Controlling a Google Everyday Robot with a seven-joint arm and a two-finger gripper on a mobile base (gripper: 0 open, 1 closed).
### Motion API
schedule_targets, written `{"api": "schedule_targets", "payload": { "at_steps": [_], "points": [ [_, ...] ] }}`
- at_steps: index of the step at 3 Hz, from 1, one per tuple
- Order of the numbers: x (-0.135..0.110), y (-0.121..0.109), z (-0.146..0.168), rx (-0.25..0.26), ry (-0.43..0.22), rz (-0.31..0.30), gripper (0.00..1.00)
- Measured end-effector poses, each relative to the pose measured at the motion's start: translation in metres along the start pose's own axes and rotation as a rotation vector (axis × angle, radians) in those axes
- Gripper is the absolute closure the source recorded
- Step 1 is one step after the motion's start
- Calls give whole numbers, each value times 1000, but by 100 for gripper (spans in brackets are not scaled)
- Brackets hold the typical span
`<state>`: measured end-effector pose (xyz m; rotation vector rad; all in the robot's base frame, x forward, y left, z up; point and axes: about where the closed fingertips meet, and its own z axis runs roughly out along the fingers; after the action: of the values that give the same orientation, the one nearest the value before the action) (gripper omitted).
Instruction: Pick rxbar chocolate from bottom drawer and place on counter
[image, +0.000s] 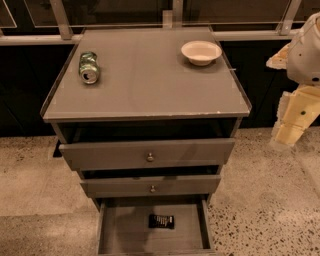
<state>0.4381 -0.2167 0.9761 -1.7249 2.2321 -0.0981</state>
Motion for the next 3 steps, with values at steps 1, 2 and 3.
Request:
{"api": "schedule_targets", "payload": {
  "at_steps": [1, 2, 3],
  "points": [
    [0, 0, 0, 0, 0, 0, 0],
    [2, 3, 8, 12, -33, 5, 0],
    [9, 26, 50, -14, -126, 12, 0]
  ]
}}
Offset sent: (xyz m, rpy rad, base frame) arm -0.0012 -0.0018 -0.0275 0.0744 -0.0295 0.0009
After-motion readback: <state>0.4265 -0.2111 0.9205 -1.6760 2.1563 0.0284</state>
